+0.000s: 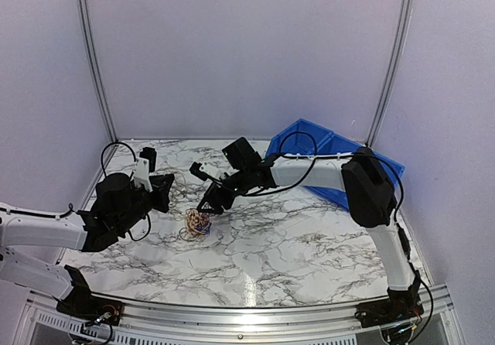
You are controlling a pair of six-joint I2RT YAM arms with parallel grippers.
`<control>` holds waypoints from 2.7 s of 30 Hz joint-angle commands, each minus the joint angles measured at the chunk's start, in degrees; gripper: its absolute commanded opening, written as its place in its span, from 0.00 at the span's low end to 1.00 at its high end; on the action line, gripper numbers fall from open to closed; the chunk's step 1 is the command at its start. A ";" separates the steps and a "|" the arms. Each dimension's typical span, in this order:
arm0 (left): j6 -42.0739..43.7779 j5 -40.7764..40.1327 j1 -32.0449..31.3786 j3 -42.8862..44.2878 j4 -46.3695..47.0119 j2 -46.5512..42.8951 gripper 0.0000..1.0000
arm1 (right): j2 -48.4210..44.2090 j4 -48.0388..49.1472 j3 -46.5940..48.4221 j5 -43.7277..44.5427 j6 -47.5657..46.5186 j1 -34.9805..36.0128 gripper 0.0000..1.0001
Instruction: Untangle the cables
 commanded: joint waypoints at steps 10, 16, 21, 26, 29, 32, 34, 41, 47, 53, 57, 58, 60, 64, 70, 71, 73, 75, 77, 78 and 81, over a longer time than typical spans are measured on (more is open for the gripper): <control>-3.43 -4.65 -0.14 -0.19 2.08 -6.56 0.00 | 13.83 1.85 12.31 -2.12 1.45 2.65 0.65; -1.76 -5.37 -0.10 4.88 -5.47 -14.45 0.00 | 15.25 2.24 10.62 -1.50 2.68 2.60 0.29; 0.08 -5.30 -0.15 11.08 -11.18 -19.38 0.00 | 15.51 2.09 9.73 -0.75 3.92 2.22 0.04; 4.59 -4.48 -0.15 21.31 -17.76 -21.07 0.00 | 15.51 1.85 8.40 0.26 5.11 1.73 0.11; 7.33 -3.68 -0.11 29.84 -21.21 -20.30 0.00 | 15.45 1.59 7.71 1.44 5.42 1.56 0.15; 10.10 -2.35 -0.10 37.69 -23.51 -18.79 0.00 | 15.19 1.60 6.77 1.76 5.49 1.35 0.16; 11.64 -1.81 -0.17 43.08 -24.65 -17.35 0.00 | 15.00 1.76 6.17 1.92 5.68 1.24 0.16; 15.22 1.16 -0.21 61.42 -26.66 -10.57 0.00 | 14.75 1.48 5.47 2.19 5.62 1.05 0.13; 12.68 7.72 -0.25 78.62 -26.69 -3.32 0.00 | 14.46 1.74 4.39 3.14 5.59 1.06 0.07; 11.20 12.64 -0.33 96.12 -26.69 2.77 0.00 | 14.63 1.62 4.23 3.79 5.94 0.76 0.20; 10.62 12.74 -0.29 100.61 -26.60 4.85 0.00 | 14.18 1.07 3.88 3.92 5.95 -0.37 0.32; 10.63 12.69 -0.31 100.53 -26.68 4.91 0.00 | 14.00 1.12 3.58 4.03 5.98 -0.69 0.33; 10.79 12.30 -0.31 99.54 -26.69 4.71 0.00 | 13.55 1.25 2.76 3.93 6.04 -1.55 0.34; 12.34 10.78 -0.29 96.63 -26.60 3.49 0.00 | 12.29 1.21 1.50 4.41 5.73 -2.94 0.36; 14.23 6.13 -0.24 87.44 -27.30 -0.57 0.00 | 3.78 -1.92 -2.93 3.68 -0.38 -5.38 0.40; 14.47 5.30 -0.29 83.95 -27.30 -1.83 0.00 | 1.26 -1.80 -4.91 3.30 -2.16 -5.69 0.41; 14.60 3.92 -0.31 76.69 -27.23 -4.32 0.00 | -3.41 -2.51 -8.04 2.81 -5.41 -6.18 0.45; 14.14 3.13 -0.31 70.40 -26.77 -6.24 0.00 | -7.35 -4.93 -9.48 2.61 -8.78 -6.43 0.48; 12.78 2.67 -0.29 65.12 -25.64 -7.44 0.00 | -9.59 -8.73 -9.31 3.41 -12.35 -6.45 0.53; 12.10 2.71 -0.23 62.76 -25.22 -7.83 0.00 | -10.22 -11.00 -8.78 3.78 -14.07 -6.45 0.54; 10.58 2.98 -0.24 57.66 -24.87 -8.40 0.00 | -11.58 -16.84 -7.03 5.50 -18.91 -6.41 0.56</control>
